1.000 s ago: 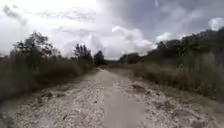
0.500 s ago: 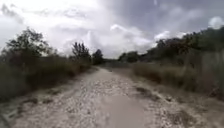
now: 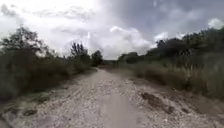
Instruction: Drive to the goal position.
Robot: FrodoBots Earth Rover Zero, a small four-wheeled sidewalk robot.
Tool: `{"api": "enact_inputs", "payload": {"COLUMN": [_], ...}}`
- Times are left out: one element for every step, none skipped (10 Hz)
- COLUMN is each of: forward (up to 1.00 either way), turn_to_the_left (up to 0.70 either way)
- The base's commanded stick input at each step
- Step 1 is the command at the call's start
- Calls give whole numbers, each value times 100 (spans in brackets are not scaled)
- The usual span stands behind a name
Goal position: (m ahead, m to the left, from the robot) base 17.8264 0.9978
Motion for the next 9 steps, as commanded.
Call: {"api": "enact_inputs", "payload": {"forward": [70,70,70,70,70,70,70,70,70], "turn_to_the_left": [35,4,0,0,0,0,0,0,0]}}
